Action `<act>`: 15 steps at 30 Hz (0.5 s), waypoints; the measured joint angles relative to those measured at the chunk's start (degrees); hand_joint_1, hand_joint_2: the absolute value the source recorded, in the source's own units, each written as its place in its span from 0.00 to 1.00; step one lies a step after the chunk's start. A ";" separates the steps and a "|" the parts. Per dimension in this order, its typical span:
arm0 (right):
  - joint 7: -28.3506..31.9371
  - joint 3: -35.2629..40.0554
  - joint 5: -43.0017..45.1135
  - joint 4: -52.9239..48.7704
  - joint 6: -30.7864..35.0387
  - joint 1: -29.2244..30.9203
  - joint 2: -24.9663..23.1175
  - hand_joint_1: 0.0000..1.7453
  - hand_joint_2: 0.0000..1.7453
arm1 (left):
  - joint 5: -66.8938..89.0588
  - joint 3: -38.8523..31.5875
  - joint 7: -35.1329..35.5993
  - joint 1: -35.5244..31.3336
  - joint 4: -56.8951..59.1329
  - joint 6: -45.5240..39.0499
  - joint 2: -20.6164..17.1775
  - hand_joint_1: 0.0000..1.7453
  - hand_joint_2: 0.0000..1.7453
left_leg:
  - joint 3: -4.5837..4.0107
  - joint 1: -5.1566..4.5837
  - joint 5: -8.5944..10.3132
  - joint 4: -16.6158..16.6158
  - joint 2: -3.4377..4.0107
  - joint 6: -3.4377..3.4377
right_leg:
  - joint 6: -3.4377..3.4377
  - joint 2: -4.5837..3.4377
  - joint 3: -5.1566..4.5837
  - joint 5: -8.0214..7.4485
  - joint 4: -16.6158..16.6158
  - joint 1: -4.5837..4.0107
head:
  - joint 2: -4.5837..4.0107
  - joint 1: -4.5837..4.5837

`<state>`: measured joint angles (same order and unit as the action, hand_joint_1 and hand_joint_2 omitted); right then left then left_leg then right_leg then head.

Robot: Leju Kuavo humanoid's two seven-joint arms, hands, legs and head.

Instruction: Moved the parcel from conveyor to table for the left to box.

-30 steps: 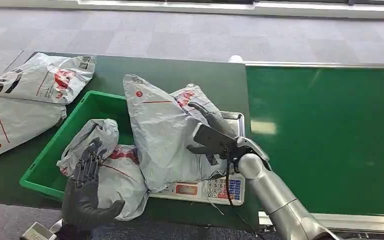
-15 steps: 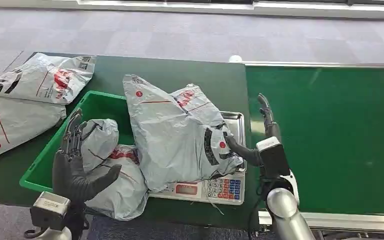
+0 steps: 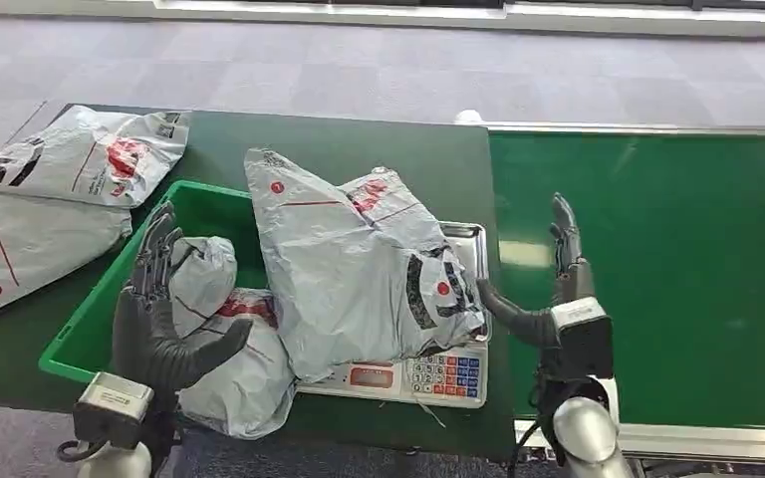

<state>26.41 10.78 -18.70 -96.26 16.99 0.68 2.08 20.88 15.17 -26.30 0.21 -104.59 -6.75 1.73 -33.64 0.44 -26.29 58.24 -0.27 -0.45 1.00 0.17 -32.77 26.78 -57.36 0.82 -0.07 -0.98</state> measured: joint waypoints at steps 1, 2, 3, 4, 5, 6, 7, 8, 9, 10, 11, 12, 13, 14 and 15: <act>2.93 -0.51 1.83 -1.47 2.38 -1.76 0.00 0.00 1.00 | 3.29 0.68 2.05 -1.03 0.24 -1.21 0.00 0.00 1.00 | -0.02 0.00 0.00 0.01 -0.14 0.00 | 0.02 0.14 0.02 0.02 0.01 0.00 | 0.00 0.02; 5.60 -1.07 3.61 -3.00 5.05 -3.64 0.00 0.00 1.00 | 7.23 1.66 4.95 -2.29 0.72 -2.62 0.09 0.00 1.00 | -0.06 0.00 0.00 0.01 -0.21 0.00 | 0.03 0.23 0.02 0.03 0.02 0.00 | 0.00 0.02; 8.30 -1.46 5.29 -4.25 7.04 -5.35 0.00 0.00 1.00 | 10.49 2.66 7.75 -3.74 1.42 -3.68 0.32 0.00 1.00 | -0.10 -0.01 0.00 0.00 -0.25 0.00 | 0.03 0.25 0.08 0.03 0.01 0.00 | 0.00 0.02; 10.18 -1.92 7.24 -5.34 8.59 -6.92 0.00 0.00 1.00 | 13.14 3.75 10.42 -5.37 2.42 -4.42 0.65 0.00 1.00 | -0.13 -0.01 0.00 0.00 -0.24 0.00 | 0.03 0.25 0.09 0.03 0.01 0.01 | 0.00 0.02; 11.87 -2.47 9.31 -6.46 10.45 -8.57 0.00 0.00 1.00 | 15.82 5.04 13.13 -7.32 3.84 -4.86 1.05 0.00 1.00 | -0.13 -0.02 0.00 0.01 -0.22 0.01 | 0.03 0.23 0.08 0.02 0.01 0.02 | 0.00 0.02; 12.72 -2.71 10.73 -7.28 11.98 -9.66 0.00 0.00 1.00 | 17.55 5.97 14.90 -8.66 5.04 -5.03 1.34 0.00 1.00 | -0.12 -0.04 -0.01 0.00 -0.17 0.01 | 0.03 0.17 0.07 0.01 0.01 0.04 | 0.00 0.02; 13.19 -3.02 12.72 -8.44 14.03 -10.94 0.00 0.00 1.00 | 19.02 7.33 16.89 -10.39 6.81 -4.95 1.84 0.00 1.00 | -0.11 -0.07 -0.02 0.00 -0.14 0.03 | 0.05 0.14 0.07 0.00 0.01 0.07 | 0.00 0.02; 13.35 -3.19 14.94 -9.69 15.52 -11.97 0.00 0.00 1.00 | 18.98 8.29 18.77 -12.11 9.38 -3.90 2.32 0.00 1.00 | -0.10 -0.08 -0.02 0.00 -0.14 0.04 | 0.06 0.15 0.09 0.00 0.01 0.07 | 0.00 0.02; 13.45 -3.30 16.17 -10.53 17.72 -12.65 0.00 0.00 1.00 | 18.40 9.19 20.04 -13.42 11.64 -2.76 2.80 0.00 1.00 | -0.10 -0.08 -0.02 0.00 -0.13 0.04 | 0.06 0.14 0.07 -0.01 0.01 0.07 | 0.00 0.02; 13.52 -3.30 17.04 -11.21 18.18 -13.10 0.00 0.00 1.00 | 18.20 9.94 21.24 -14.50 14.39 -1.33 3.27 0.00 1.00 | -0.08 -0.08 -0.02 0.01 -0.02 0.04 | 0.05 0.06 0.02 -0.03 0.02 0.07 | 0.00 0.02; 13.56 -3.30 17.04 -11.36 17.54 -13.41 0.00 0.00 1.00 | 19.72 10.78 23.34 -15.98 17.02 0.70 3.92 0.00 1.00 | -0.08 -0.08 -0.02 0.01 0.03 0.04 | 0.08 0.00 0.00 -0.06 0.03 0.07 | 0.00 0.00; 13.59 -3.13 16.43 -11.36 16.51 -13.52 -0.13 0.00 1.00 | 23.36 12.05 26.96 -18.44 21.51 3.37 5.10 0.00 1.00 | -0.10 -0.08 0.02 0.01 0.00 0.10 | 0.12 0.02 0.03 -0.10 0.03 0.08 | 0.00 0.00; 13.59 -2.73 15.44 -11.34 16.21 -13.32 -0.24 0.00 1.00 | 25.77 13.45 28.19 -20.35 25.88 3.82 6.58 0.00 1.00 | -0.13 -0.09 0.04 0.00 -0.02 0.12 | 0.13 0.04 0.04 -0.11 0.02 0.08 | 0.00 0.02; 13.63 -2.18 14.70 -11.29 16.28 -13.02 -0.57 0.00 1.00 | 27.79 14.45 28.23 -21.70 30.51 3.26 7.83 0.00 1.00 | -0.12 -0.09 0.07 0.01 -0.02 0.11 | 0.14 0.04 0.04 -0.14 0.02 0.08 | 0.00 0.02; 13.63 -1.46 14.31 -11.16 16.52 -12.72 -0.88 0.00 1.00 | 28.81 15.35 27.83 -22.82 33.92 2.57 9.29 0.00 1.00 | -0.11 -0.09 0.07 0.01 0.02 0.10 | 0.14 -0.01 0.04 -0.19 0.01 0.08 | 0.00 0.00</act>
<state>40.04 9.31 -4.39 -107.43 33.51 -12.04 1.20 49.68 30.52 1.53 -22.61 -70.67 -4.18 11.02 -33.76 0.35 -26.22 58.25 -0.25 -0.35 1.14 0.16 -32.73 26.59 -57.34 0.90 -0.07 -0.98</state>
